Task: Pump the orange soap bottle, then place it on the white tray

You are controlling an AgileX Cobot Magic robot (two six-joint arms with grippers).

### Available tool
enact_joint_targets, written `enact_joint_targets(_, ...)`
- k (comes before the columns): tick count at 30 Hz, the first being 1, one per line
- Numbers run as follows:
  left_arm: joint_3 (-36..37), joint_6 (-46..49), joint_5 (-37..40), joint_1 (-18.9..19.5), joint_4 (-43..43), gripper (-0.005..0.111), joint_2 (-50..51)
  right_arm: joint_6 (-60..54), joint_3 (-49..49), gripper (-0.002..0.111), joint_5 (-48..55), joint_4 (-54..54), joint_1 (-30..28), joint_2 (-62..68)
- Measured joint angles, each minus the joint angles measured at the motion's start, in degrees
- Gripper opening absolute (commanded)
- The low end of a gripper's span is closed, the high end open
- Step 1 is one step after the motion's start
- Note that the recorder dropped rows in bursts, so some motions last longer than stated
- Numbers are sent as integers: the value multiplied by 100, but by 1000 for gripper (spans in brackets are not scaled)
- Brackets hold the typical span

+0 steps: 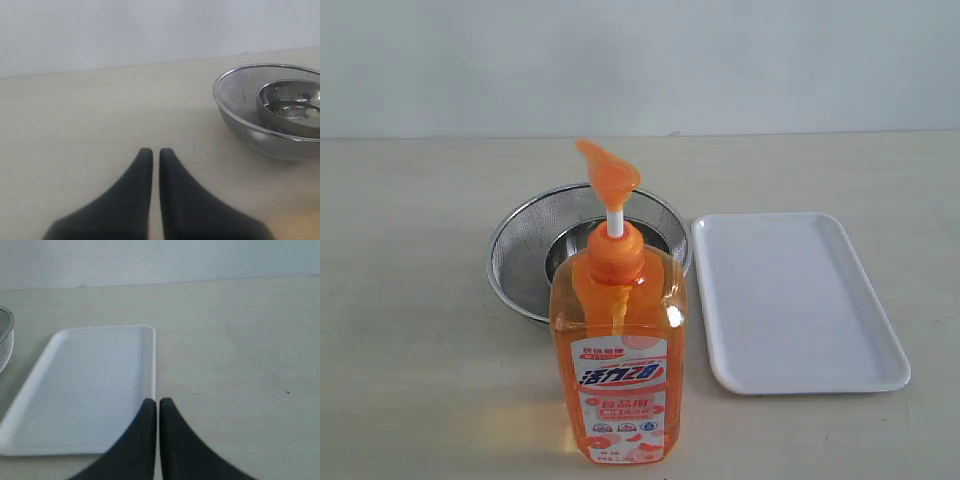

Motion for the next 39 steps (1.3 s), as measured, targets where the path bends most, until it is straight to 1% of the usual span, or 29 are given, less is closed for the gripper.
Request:
enact_joint_targets(14,0,0,0,0,0,5,0,0,0,0,0,0,0,0)
enact_joint_targets(16,0,0,-64,0,-99,5,0,0,0,0,0,0,0,0)
enact_joint_targets(17,0,0,-141,0,-172,5,0,0,0,0,0,0,0,0)
enact_joint_targets(18,0,-15,-376,0,-440,5,0,0,0,0,0,0,0,0)
enact_joint_targets(21,-163,-13,-650,0,-1113,5,0,0,0,0,0,0,0,0)
enact_joint_targets(22,-267,-13,-729,0,-1320,5,0,0,0,0,0,0,0,0)
enact_joint_targets(23,-573,-13,-855,0,-1834,5,0,0,0,0,0,0,0,0)
enact_joint_targets(26,-957,-13,-962,0,-2391,5,-9,0,0,0,0,0,0,0)
enact_joint_targets(28,-1054,-13,-936,0,-2590,5,-9,0,0,0,0,0,0,0)
enact_joint_targets(34,-1059,-17,-498,0,-2635,5,-9,0,0,0,0,0,0,0)
enact_joint_targets(39,-1059,-17,-611,0,-2686,5,-9,0,0,0,0,0,0,0)
